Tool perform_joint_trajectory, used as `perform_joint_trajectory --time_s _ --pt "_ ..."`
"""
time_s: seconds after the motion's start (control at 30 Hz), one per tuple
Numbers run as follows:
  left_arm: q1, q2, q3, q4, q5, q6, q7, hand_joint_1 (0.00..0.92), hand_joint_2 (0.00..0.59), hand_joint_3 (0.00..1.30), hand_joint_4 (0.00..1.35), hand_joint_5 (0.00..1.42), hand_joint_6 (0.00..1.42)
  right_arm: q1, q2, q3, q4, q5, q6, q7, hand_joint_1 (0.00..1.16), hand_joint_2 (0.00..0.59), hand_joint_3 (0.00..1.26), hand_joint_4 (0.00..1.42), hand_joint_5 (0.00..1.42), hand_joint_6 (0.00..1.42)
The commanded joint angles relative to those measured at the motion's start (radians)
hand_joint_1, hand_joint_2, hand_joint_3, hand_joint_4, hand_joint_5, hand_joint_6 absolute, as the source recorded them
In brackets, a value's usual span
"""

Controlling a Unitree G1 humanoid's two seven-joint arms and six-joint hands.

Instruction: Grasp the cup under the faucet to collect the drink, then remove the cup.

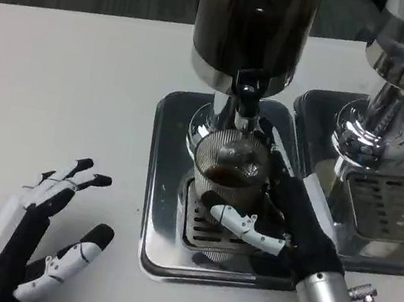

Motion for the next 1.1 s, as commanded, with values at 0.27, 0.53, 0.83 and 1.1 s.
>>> perform_joint_trajectory --time_s 0.27,0.53,0.83,1.1 --pt "0.019 0.006 0.002 -0.019 -0.01 0.015 0.013 0.0 0.234 0.31 0.11 0.22 0.11 -0.003 0.023 0.005 0.045 0.008 -0.001 0.003 0.84 0.184 0.08 0.26 0.32 0.51" --pt "0.019 0.006 0.003 -0.022 -0.015 0.016 0.009 0.0 0.235 0.31 0.11 0.22 0.11 -0.008 0.033 0.001 0.057 -0.013 -0.018 -0.045 0.92 0.199 0.24 0.37 0.42 0.61" --pt "0.0 0.017 -0.002 -0.013 -0.022 0.013 -0.005 0.0 0.235 0.31 0.12 0.24 0.11 -0.004 0.037 0.0 0.035 -0.064 -0.027 -0.142 1.02 0.205 0.35 0.5 0.54 0.75" --pt "-0.01 0.016 -0.015 -0.014 -0.022 0.013 -0.01 0.0 0.236 0.31 0.13 0.25 0.11 0.0 0.035 -0.002 0.023 -0.084 -0.033 -0.187 1.03 0.196 0.4 0.51 0.6 0.83"
